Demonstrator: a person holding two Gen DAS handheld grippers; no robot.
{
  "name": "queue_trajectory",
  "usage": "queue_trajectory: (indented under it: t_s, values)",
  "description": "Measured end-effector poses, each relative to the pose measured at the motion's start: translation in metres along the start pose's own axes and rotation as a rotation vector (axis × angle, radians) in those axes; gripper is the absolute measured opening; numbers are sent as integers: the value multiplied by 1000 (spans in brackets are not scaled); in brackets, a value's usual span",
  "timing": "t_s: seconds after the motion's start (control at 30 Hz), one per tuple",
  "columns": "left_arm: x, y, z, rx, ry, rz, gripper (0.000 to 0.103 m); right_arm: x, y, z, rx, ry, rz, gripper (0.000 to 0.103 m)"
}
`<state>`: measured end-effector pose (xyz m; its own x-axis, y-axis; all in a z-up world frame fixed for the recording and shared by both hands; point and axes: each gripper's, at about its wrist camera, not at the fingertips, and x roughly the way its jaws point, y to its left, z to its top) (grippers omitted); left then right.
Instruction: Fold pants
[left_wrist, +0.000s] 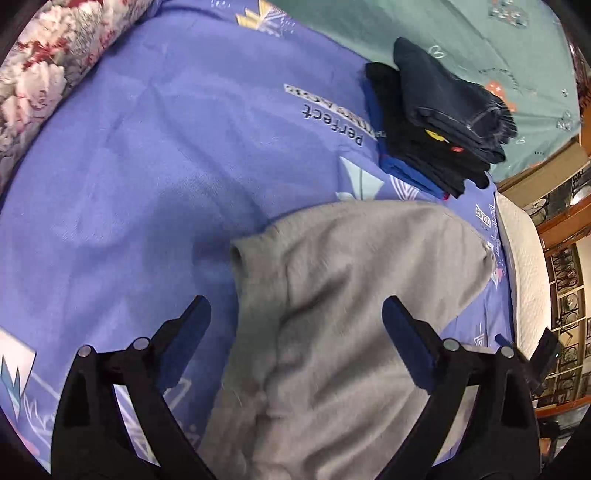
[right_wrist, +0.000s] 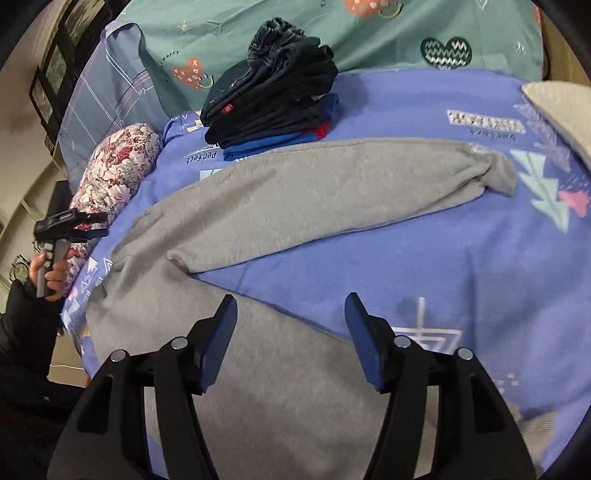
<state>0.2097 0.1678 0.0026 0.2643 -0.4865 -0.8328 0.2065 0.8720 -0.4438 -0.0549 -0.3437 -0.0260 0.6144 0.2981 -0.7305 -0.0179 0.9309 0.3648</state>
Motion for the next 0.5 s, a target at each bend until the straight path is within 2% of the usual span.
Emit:
queue_trajectory:
  t_s: [0.1, 0.23, 0.37, 0.43, 0.5]
  values:
    - [17, 0, 10, 0, 40, -31, 95, 15, 8, -6, 12, 18, 27, 61]
    - [44, -16, 10, 34, 91, -21, 94, 32, 7, -11, 17, 67, 45, 61]
    - [55, -20, 7, 57, 101, 1, 94, 38, 4, -14, 25, 78, 52, 61]
    - [59, -12, 10, 36, 101, 15, 93, 38, 3, -14, 33, 75, 59, 61]
    - [60, 0, 17, -12, 99, -19, 93, 39, 2, -15, 37, 78, 60, 61]
